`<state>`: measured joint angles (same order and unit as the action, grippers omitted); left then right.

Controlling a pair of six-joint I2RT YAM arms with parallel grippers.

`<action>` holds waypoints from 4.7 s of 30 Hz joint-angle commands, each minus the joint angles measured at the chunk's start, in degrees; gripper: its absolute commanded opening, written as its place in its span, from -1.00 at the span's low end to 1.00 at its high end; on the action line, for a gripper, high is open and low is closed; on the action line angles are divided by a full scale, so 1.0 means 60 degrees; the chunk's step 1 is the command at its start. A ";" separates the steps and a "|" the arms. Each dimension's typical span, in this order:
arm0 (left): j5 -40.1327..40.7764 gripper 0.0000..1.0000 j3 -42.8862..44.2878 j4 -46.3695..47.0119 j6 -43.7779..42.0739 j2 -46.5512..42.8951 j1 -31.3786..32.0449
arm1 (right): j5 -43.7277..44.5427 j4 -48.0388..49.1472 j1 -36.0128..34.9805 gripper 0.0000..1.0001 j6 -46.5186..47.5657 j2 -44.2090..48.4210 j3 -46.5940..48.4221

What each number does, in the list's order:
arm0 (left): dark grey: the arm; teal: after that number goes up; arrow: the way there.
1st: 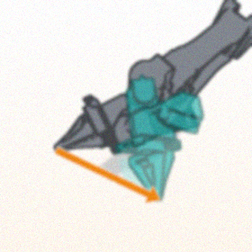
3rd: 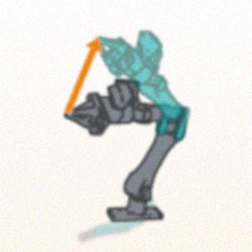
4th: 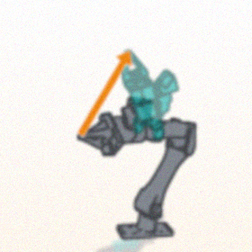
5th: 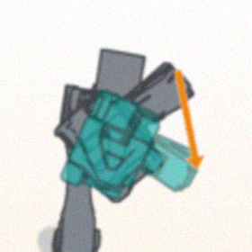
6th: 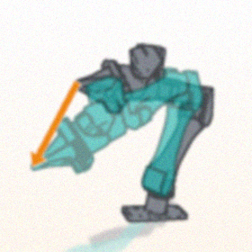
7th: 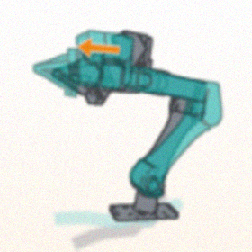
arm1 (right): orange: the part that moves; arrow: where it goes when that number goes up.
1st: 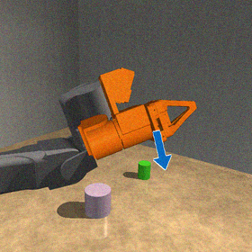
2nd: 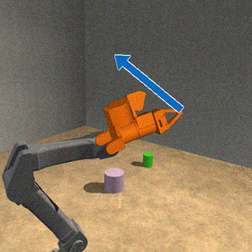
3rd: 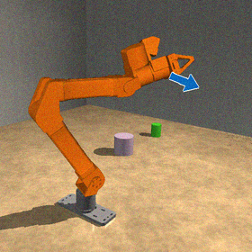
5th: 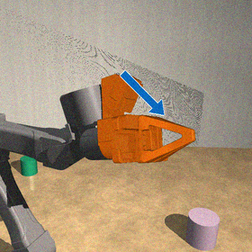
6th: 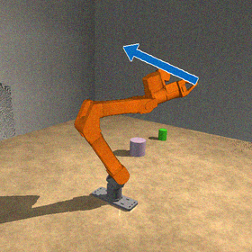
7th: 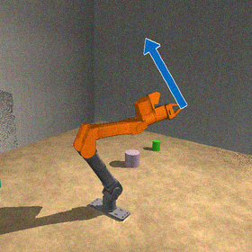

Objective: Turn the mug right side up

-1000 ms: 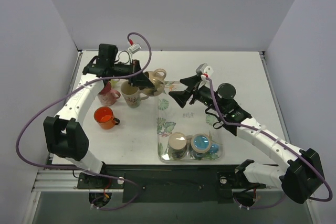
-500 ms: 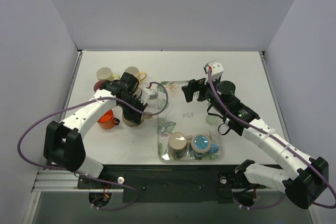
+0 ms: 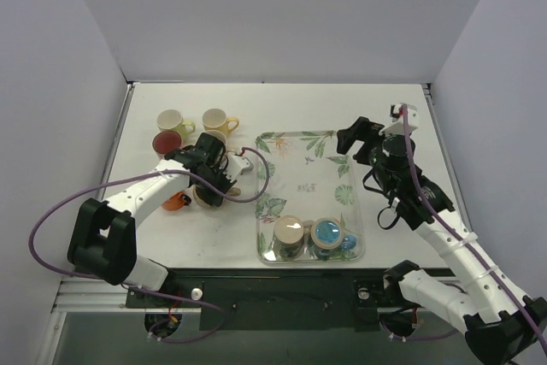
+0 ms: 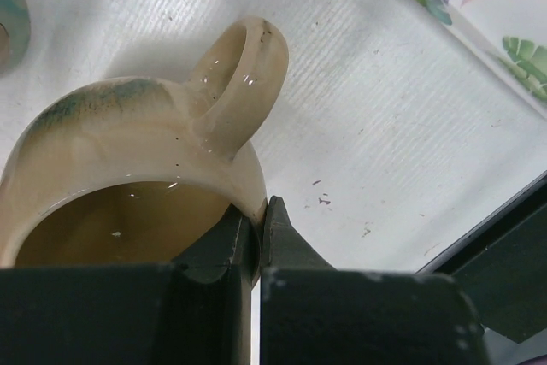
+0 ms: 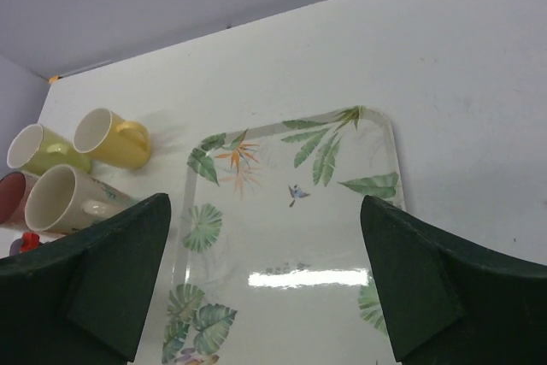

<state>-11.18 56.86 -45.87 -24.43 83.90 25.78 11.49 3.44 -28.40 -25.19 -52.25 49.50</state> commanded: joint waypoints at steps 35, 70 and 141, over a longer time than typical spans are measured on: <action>-0.1535 0.14 0.0717 -0.0367 -0.0441 -0.0491 -0.0415 | -0.3042 -1.0477 0.0224 0.48 -1.0933 0.1722 -0.1907; -0.2223 0.42 0.2813 -0.1716 -0.0587 -0.0477 -0.0517 | -0.0644 -0.7047 0.0222 -1.00 -0.8731 -0.0225 -0.1148; -0.8716 -1.00 0.5713 0.2856 0.4012 0.2190 0.1519 | -0.3570 0.3177 -0.0833 -1.00 0.0639 0.0681 -0.0720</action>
<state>-67.66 90.59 -30.98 1.58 100.12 32.53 -10.33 8.78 -32.71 -16.67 -48.49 43.40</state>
